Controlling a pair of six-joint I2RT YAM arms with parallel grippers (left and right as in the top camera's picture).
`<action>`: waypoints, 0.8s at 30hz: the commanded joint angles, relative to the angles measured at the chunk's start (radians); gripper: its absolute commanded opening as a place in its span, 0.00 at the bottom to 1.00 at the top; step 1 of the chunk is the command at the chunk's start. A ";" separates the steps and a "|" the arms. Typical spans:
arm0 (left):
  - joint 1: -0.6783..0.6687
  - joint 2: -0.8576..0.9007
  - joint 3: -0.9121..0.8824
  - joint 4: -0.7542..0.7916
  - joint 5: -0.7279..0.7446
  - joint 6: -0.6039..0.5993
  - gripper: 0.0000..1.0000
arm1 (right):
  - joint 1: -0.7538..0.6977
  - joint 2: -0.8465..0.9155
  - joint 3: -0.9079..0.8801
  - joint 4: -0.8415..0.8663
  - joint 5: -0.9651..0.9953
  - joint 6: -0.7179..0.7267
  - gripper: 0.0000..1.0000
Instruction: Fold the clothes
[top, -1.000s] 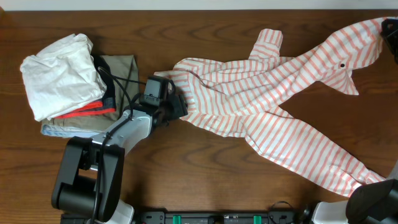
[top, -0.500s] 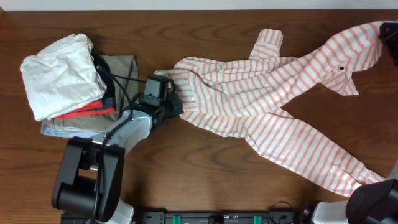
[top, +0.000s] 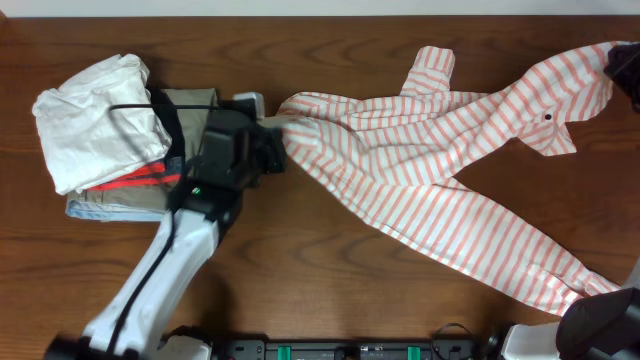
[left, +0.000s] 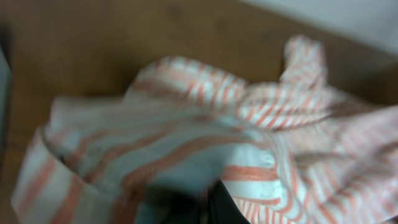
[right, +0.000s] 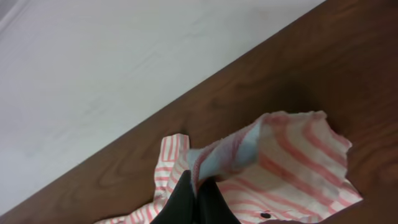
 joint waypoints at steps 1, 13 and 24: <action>0.006 -0.075 0.017 -0.002 -0.035 0.029 0.06 | -0.006 -0.011 0.028 -0.001 0.005 -0.039 0.01; 0.021 -0.179 0.017 -0.057 -0.034 0.041 0.06 | -0.006 -0.034 0.028 -0.057 -0.001 -0.102 0.01; 0.020 -0.017 0.006 -0.307 -0.027 -0.115 0.17 | -0.006 -0.034 0.028 -0.102 0.033 -0.102 0.01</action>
